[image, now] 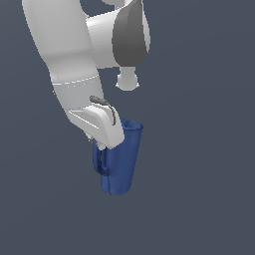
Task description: Pick up the object and move it to a goal position.
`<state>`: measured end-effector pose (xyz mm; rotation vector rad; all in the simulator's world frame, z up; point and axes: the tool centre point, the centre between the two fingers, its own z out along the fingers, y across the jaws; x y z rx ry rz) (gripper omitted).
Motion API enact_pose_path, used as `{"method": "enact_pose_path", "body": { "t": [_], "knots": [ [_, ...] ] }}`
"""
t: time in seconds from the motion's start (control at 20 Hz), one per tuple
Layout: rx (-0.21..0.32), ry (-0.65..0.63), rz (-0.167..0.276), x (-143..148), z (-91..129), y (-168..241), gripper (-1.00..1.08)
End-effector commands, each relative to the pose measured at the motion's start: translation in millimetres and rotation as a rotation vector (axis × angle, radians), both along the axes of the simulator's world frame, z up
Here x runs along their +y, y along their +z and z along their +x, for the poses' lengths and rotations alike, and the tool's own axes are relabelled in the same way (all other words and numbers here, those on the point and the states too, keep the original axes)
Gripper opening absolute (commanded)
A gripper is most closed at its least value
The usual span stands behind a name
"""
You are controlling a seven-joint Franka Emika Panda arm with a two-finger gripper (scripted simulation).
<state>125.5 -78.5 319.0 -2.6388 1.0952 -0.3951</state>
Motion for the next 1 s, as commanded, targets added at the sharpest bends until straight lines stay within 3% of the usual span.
{"method": "enact_pose_path", "body": {
  "t": [0.0,0.25,0.5,0.95],
  "knots": [
    [-0.074,0.002,0.000,-5,5,19,-1.00],
    [-0.187,0.008,0.003,-12,8,46,-1.00],
    [-0.265,0.013,0.007,-17,9,64,-1.00],
    [-0.317,0.018,0.011,-20,9,76,-1.00]
  ]
}}
